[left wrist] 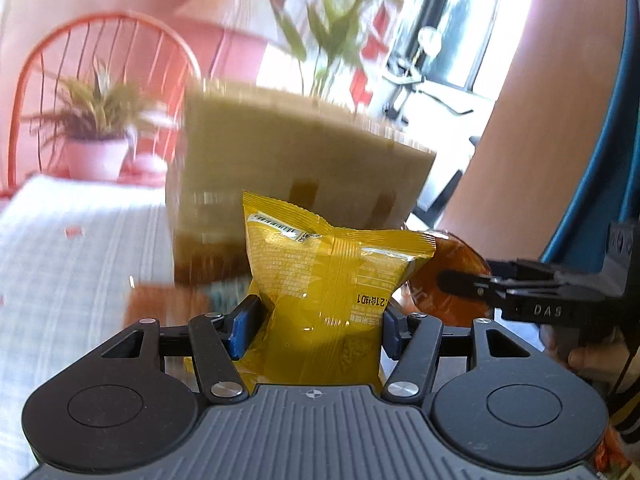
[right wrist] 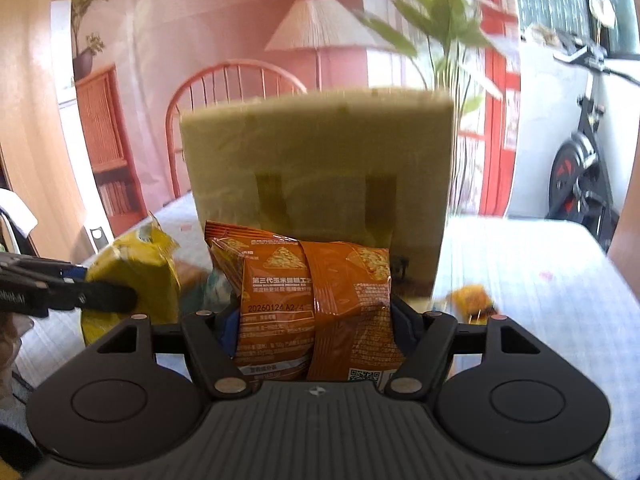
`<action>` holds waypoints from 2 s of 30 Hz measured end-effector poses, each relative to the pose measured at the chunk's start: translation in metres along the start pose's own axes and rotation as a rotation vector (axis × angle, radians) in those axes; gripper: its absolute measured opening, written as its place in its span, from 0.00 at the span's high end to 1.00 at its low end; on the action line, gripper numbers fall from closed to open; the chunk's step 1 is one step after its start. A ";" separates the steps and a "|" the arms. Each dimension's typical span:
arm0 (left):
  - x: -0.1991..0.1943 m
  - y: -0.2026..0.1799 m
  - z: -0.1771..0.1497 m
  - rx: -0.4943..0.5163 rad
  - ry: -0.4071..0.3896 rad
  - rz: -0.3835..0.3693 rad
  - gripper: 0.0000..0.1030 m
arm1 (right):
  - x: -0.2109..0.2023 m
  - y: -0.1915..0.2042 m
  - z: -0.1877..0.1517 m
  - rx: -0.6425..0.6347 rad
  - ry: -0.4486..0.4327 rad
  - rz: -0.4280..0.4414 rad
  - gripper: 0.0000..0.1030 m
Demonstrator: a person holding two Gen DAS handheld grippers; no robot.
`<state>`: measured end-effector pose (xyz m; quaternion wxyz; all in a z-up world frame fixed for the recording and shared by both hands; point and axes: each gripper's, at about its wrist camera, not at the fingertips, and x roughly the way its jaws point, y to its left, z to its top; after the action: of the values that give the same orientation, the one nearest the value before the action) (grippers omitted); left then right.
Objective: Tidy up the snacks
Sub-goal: 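Lift both held bags and carry them over the box opening, then open both grippers to drop the bags into the box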
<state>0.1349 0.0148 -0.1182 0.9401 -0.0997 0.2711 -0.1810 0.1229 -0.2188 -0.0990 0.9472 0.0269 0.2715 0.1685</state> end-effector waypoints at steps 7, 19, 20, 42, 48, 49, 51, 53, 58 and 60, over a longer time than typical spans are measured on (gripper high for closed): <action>-0.015 -0.006 0.036 -0.009 -0.083 -0.033 0.39 | -0.014 -0.004 0.038 0.005 -0.103 0.022 0.31; 0.010 -0.001 0.113 -0.054 -0.117 -0.046 0.39 | -0.009 -0.017 0.104 0.032 -0.186 0.021 0.31; 0.014 0.000 0.122 -0.054 -0.120 -0.047 0.39 | -0.006 -0.019 0.110 0.037 -0.194 0.022 0.31; 0.136 0.029 0.213 0.054 0.005 0.161 0.38 | 0.139 -0.065 0.188 0.176 -0.055 -0.045 0.31; 0.152 0.027 0.215 0.106 0.040 0.167 0.37 | 0.153 -0.064 0.185 0.158 -0.022 -0.069 0.30; 0.154 0.028 0.216 0.105 0.046 0.153 0.37 | 0.154 -0.065 0.185 0.160 -0.019 -0.076 0.29; 0.158 0.029 0.217 0.092 0.057 0.122 0.31 | 0.156 -0.065 0.184 0.161 -0.015 -0.088 0.28; 0.160 0.032 0.217 0.081 0.068 0.110 0.27 | 0.156 -0.065 0.183 0.164 -0.010 -0.085 0.27; 0.161 0.034 0.214 0.068 0.085 0.130 0.18 | 0.154 -0.063 0.182 0.168 -0.012 -0.086 0.20; 0.159 0.036 0.215 0.061 0.079 0.128 0.17 | 0.151 -0.062 0.181 0.174 -0.017 -0.083 0.18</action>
<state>0.3873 0.0038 -0.0249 0.9409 -0.0463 0.3082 -0.1323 0.3571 -0.2196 -0.0299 0.9497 0.0993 0.2779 0.1047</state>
